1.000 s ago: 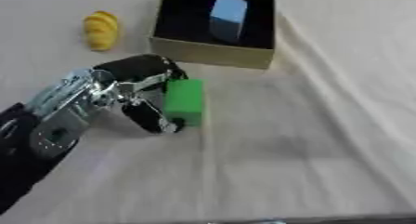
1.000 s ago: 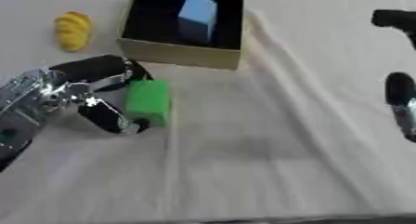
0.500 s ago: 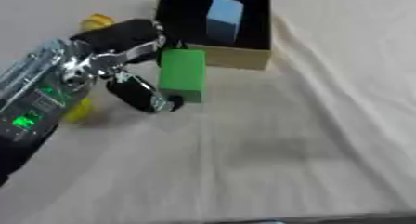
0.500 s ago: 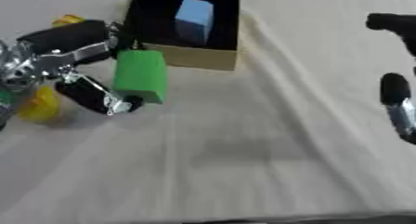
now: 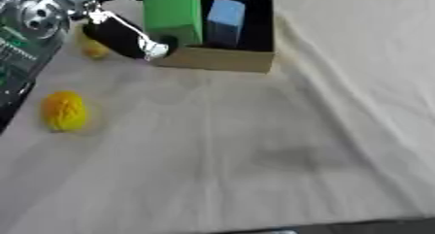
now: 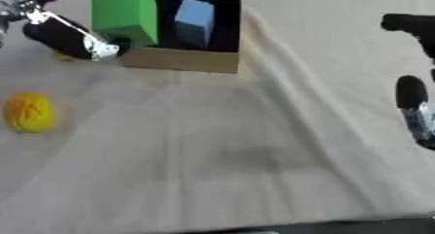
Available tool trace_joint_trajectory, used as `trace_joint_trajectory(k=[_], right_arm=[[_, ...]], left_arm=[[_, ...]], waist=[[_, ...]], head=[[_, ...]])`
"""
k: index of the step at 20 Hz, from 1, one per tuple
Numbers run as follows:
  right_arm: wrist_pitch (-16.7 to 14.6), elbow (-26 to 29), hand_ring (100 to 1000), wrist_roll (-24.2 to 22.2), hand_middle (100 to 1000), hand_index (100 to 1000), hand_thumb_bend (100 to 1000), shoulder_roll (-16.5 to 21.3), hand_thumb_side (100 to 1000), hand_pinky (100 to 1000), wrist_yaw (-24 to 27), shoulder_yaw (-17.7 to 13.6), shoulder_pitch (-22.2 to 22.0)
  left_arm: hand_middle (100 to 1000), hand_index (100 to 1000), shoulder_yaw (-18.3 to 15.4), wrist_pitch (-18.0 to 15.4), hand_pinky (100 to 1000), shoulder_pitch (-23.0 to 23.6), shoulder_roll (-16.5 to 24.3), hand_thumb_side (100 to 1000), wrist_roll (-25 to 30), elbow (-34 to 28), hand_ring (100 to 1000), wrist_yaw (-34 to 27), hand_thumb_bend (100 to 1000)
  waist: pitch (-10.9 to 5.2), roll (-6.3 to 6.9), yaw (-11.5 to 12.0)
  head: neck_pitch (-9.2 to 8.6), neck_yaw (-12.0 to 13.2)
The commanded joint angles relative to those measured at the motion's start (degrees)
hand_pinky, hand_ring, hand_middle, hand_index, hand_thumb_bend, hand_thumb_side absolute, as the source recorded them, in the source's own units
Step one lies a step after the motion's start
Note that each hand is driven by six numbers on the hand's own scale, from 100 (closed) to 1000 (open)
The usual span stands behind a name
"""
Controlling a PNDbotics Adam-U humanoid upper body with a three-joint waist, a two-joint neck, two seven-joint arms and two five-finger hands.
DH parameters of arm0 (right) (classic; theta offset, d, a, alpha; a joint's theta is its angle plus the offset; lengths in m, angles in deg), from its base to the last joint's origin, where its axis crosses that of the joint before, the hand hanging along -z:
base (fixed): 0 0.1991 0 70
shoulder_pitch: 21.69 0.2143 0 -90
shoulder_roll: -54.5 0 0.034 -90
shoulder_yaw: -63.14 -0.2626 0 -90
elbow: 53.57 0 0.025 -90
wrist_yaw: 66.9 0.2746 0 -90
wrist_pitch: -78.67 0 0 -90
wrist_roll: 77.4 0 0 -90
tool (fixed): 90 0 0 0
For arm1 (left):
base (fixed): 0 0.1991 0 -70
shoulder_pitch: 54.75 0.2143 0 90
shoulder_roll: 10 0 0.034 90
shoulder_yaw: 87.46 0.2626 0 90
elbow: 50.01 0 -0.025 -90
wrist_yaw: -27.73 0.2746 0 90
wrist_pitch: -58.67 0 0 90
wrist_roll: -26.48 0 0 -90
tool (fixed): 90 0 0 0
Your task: Pick up objects on the table and place them in the box.
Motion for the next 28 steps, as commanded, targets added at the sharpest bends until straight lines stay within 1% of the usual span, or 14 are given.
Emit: trace_joint_trajectory(k=[1, 4, 9, 15, 18, 20, 22, 25, 27, 28], right_arm=[[-0.12, 0.87, 893, -0.29, 794, 886, 100, 1.74, 613, 941, 0.50, -0.36, 0.53], [-0.11, 0.87, 893, -0.50, 794, 885, 100, 1.73, 617, 941, 0.52, -0.26, 0.70], [-0.12, 0.87, 893, -0.83, 794, 886, 100, 1.69, 620, 941, 0.61, -0.04, 1.22], [-0.25, 0.87, 894, -0.93, 794, 885, 100, 1.44, 626, 942, 0.63, -0.04, 1.60], [-0.26, 0.87, 894, -1.01, 793, 885, 100, 1.31, 630, 942, 0.59, -0.01, 1.72], [-0.24, 0.87, 894, -1.05, 792, 885, 100, 1.21, 631, 942, 0.53, -0.01, 1.71], [-0.23, 0.87, 893, -1.09, 791, 885, 100, 1.13, 632, 943, 0.49, 0.00, 1.70], [-0.29, 0.87, 892, -1.25, 790, 886, 100, 1.04, 632, 944, 0.48, 0.09, 1.73], [-0.33, 0.87, 892, -1.41, 790, 886, 100, 0.99, 632, 944, 0.50, 0.15, 1.71], [-0.34, 0.87, 892, -1.49, 790, 886, 100, 0.98, 632, 945, 0.50, 0.16, 1.68]], left_arm=[[496, 704, -2.09, -1.89, 673, -2.10, -0.99, 106, -1.91, 5.33, 585, 0.84, 100], [500, 707, -2.88, -3.43, 676, -3.38, -2.74, 102, -2.91, 10.23, 590, 2.19, 100], [510, 713, -3.96, -5.92, 683, -5.11, -5.60, 100, -4.08, 18.28, 602, 6.47, 113], [535, 734, -5.82, -8.26, 695, -5.93, -8.17, 122, -6.09, 25.68, 626, 10.92, 130], [574, 768, -6.44, -9.25, 715, -6.20, -8.93, 110, -7.15, 28.53, 667, 13.21, 183], [622, 808, -6.82, -9.95, 752, -6.29, -9.39, 131, -7.63, 30.19, 715, 15.02, 220], [669, 826, -7.13, -10.82, 790, -6.41, -9.74, 136, -7.78, 31.42, 755, 16.66, 258], [781, 890, -7.63, -11.87, 855, -6.66, -10.32, 183, -7.83, 32.78, 833, 18.75, 326], [798, 910, -7.99, -11.99, 873, -6.89, -10.60, 238, -8.28, 33.24, 851, 20.16, 384], [808, 921, -8.22, -11.75, 884, -7.01, -10.72, 289, -8.69, 33.38, 861, 20.87, 418]], waist=[[-1.25, -0.16, -0.32], [-1.08, -0.09, -0.82], [-0.73, -0.02, -1.74], [-0.12, -0.07, -2.42], [0.13, -0.10, -2.58], [0.25, -0.11, -2.69], [0.32, -0.13, -2.74], [0.39, -0.16, -2.82], [0.41, -0.16, -2.87], [0.40, -0.16, -2.90]], head=[[-0.89, 0.41], [-1.15, 0.52], [-1.74, 0.87], [-2.40, 1.32], [-2.68, 1.51], [-2.78, 1.62], [-2.91, 1.69], [-3.03, 1.86], [-3.04, 1.97], [-3.04, 2.00]])
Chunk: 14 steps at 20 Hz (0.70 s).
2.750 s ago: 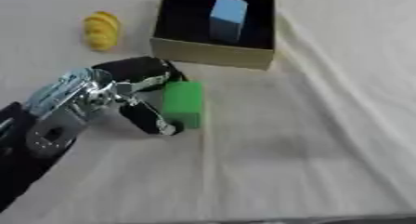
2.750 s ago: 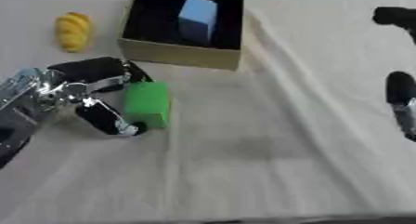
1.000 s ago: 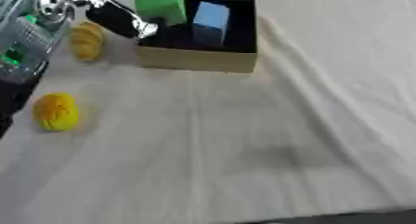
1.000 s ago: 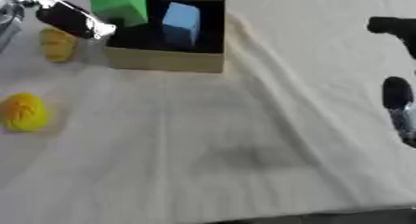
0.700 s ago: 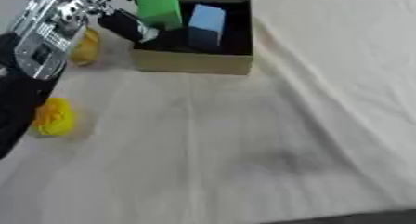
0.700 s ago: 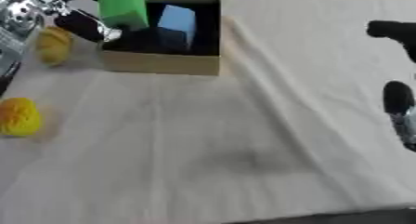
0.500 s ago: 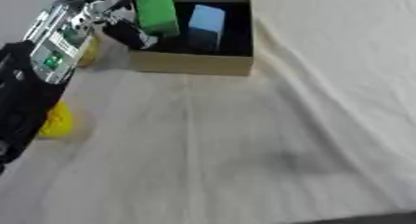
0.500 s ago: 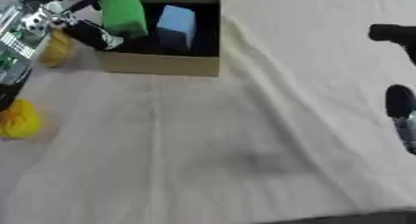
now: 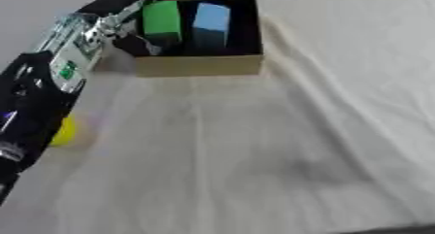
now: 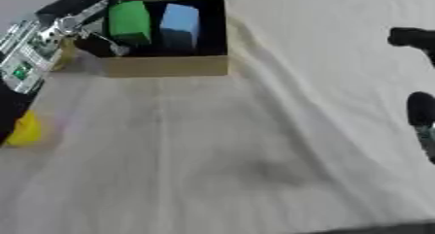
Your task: Pick up objects on the table and place them in the box.
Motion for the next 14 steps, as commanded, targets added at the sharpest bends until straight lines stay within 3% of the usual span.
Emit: trace_joint_trajectory(k=[1, 4, 14], right_arm=[[-0.18, 0.87, 892, -0.38, 790, 886, 100, 0.97, 632, 945, 0.27, -0.24, 0.17], [-0.17, 0.87, 892, -0.51, 788, 886, 100, 0.94, 631, 945, 0.35, -0.27, 0.07], [-0.18, 0.87, 892, -0.74, 784, 883, 100, 1.01, 630, 945, 0.64, -0.32, -0.46]], left_arm=[[813, 927, -1.25, 0.19, 890, -1.69, 0.34, 303, -1.08, 0.11, 867, 2.38, 436], [824, 943, -1.81, 1.20, 898, -1.97, 0.04, 353, -2.08, 0.26, 882, 3.90, 473], [814, 946, -3.03, 3.13, 881, -2.81, -0.31, 419, -2.20, -3.21, 871, 1.44, 441]], waist=[[-1.14, -0.38, -0.14], [-1.25, -0.37, -0.14], [-2.04, -0.35, 0.11]], head=[[-0.86, 0.23], [-0.79, 0.24], [-0.27, 0.18]])
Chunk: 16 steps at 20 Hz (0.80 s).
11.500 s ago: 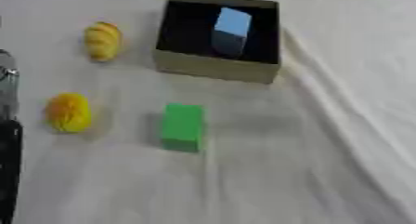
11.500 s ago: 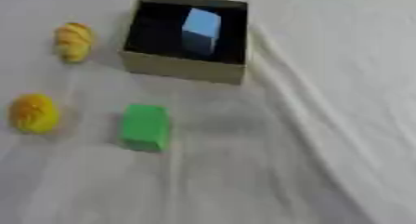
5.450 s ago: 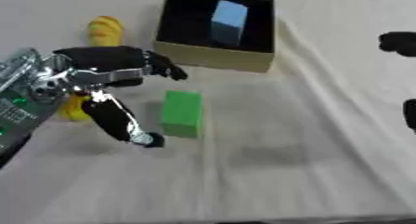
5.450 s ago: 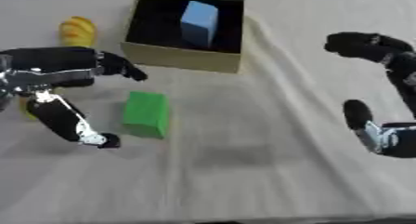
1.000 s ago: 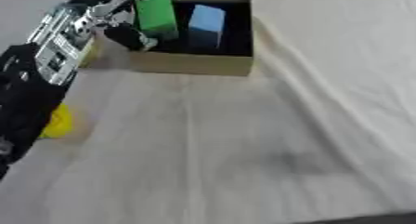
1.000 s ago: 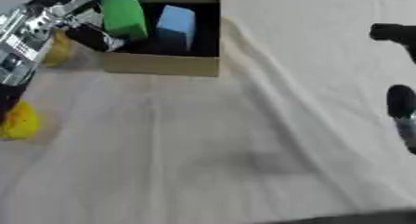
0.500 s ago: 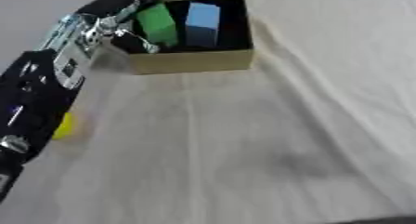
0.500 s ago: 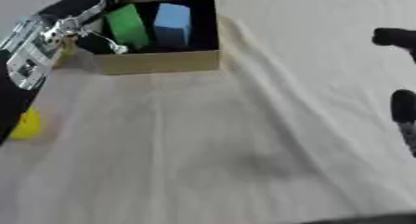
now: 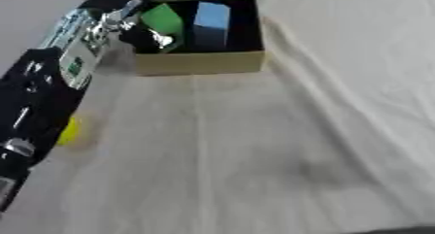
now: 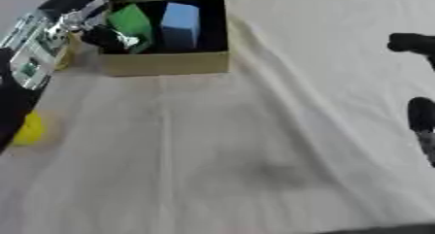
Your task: Pick up objects on the table and place them in the box.
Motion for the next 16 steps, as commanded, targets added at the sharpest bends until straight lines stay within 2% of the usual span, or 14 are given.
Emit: trace_joint_trajectory(k=[1, 4, 7, 11, 16], right_arm=[[-0.07, 0.87, 893, -0.13, 784, 883, 100, 1.00, 630, 945, 0.44, -0.56, -0.04], [-0.09, 0.87, 893, -0.04, 784, 883, 100, 0.99, 629, 945, 0.46, -0.71, -0.33], [-0.11, 0.87, 893, 0.09, 784, 883, 100, 1.03, 628, 945, 0.45, -0.81, -0.58], [-0.15, 0.87, 893, 0.44, 785, 884, 100, 1.24, 623, 944, 0.29, -1.10, -1.09], [0.18, 0.87, 892, 0.84, 784, 884, 100, 1.33, 628, 945, 0.05, -1.27, -1.38]], left_arm=[[808, 942, -1.01, 0.80, 874, -1.47, 0.87, 408, -0.02, -2.46, 865, -1.25, 410], [785, 921, -1.17, 1.73, 839, -1.33, 1.72, 370, 0.18, -5.66, 833, -3.51, 297], [774, 911, -1.02, 2.87, 827, -1.02, 3.29, 350, 1.55, -9.65, 822, -6.43, 264], [773, 908, -1.22, 4.36, 831, 0.25, 7.31, 312, 4.00, -13.94, 822, -9.71, 270], [779, 910, -1.66, 5.52, 842, 3.07, 12.78, 293, 6.77, -16.24, 827, -12.64, 309]], waist=[[-1.69, -0.36, 0.02], [-1.89, -0.47, 0.36], [-2.13, -0.52, 0.76], [-2.47, -0.70, 1.65], [-2.62, -0.84, 3.06]], head=[[-0.17, -0.02], [0.29, -0.20], [0.76, -0.52], [1.74, -1.27], [2.46, -2.42]])
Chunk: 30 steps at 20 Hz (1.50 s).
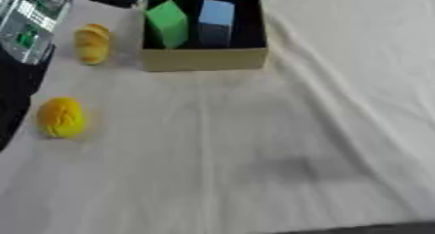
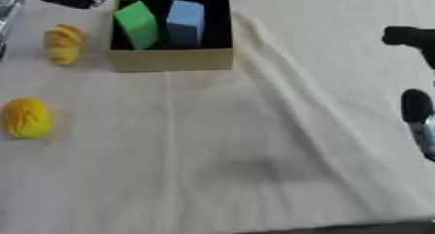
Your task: Pick up objects on the table and place them in the box.
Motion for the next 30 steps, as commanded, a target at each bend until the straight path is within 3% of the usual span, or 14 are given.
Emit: trace_joint_trajectory(k=[1, 7, 22, 30], right_arm=[[0.22, 0.87, 892, 0.41, 784, 884, 100, 1.31, 627, 944, -0.18, -0.89, 0.12], [-0.07, 0.87, 892, 0.79, 785, 884, 100, 1.21, 621, 944, -0.34, -1.00, -0.04], [0.15, 0.87, 893, 1.11, 785, 884, 100, 0.74, 631, 945, -0.82, -0.91, 0.07], [0.30, 0.87, 893, 1.09, 784, 884, 100, 0.49, 633, 946, -0.95, -0.82, 0.13]], left_arm=[[782, 912, -0.85, 0.30, 846, 0.53, 4.97, 293, 1.60, -2.43, 830, -1.98, 324], [790, 912, 0.02, -0.54, 855, 3.78, 8.74, 308, 3.90, -3.40, 841, -2.92, 373], [794, 914, 0.29, -1.74, 855, 5.35, 8.81, 350, 6.05, 5.04, 845, -0.41, 457], [796, 914, -0.51, -2.35, 849, 5.88, 8.41, 251, 6.48, 9.73, 842, 1.34, 469]], waist=[[-1.42, -0.53, 0.27], [-1.29, -0.91, 0.15], [-0.79, -1.14, -0.12], [-0.54, -1.34, -0.22]], head=[[0.37, -0.76], [0.20, -0.96], [-0.93, -0.51], [-1.43, -0.20]])
